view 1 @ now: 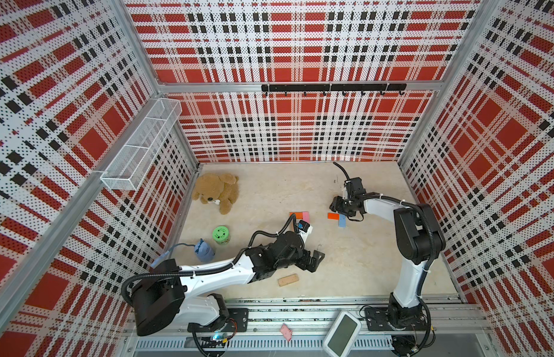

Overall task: Assemble the letter p with building blocks
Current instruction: Adjust the building block at the center of the board.

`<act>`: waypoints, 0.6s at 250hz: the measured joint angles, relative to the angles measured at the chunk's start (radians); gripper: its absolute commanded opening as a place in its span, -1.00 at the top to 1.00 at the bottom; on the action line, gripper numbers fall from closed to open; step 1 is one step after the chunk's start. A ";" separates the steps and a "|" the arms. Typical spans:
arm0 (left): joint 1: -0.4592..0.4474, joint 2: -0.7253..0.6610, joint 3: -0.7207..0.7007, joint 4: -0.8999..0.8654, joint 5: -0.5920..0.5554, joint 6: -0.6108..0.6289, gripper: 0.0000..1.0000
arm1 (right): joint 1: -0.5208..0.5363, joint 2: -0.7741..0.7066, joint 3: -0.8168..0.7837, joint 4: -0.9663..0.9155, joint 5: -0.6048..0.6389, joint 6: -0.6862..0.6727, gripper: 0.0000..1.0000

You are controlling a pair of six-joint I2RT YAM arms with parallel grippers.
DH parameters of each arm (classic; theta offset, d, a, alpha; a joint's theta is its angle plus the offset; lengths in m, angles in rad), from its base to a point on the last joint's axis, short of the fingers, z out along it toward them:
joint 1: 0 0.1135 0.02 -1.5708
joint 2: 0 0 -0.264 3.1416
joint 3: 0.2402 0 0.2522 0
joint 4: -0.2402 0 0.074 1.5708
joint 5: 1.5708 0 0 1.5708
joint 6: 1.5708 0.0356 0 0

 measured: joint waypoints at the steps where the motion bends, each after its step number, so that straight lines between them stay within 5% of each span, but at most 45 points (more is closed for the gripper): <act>1: 0.000 0.000 0.000 0.000 0.000 0.000 -0.99 | 0.000 0.000 0.000 0.000 0.000 0.000 -0.14; 150: 0.000 0.000 0.000 0.000 0.000 0.001 -0.99 | 0.001 0.035 0.032 -0.030 0.034 -0.017 -0.16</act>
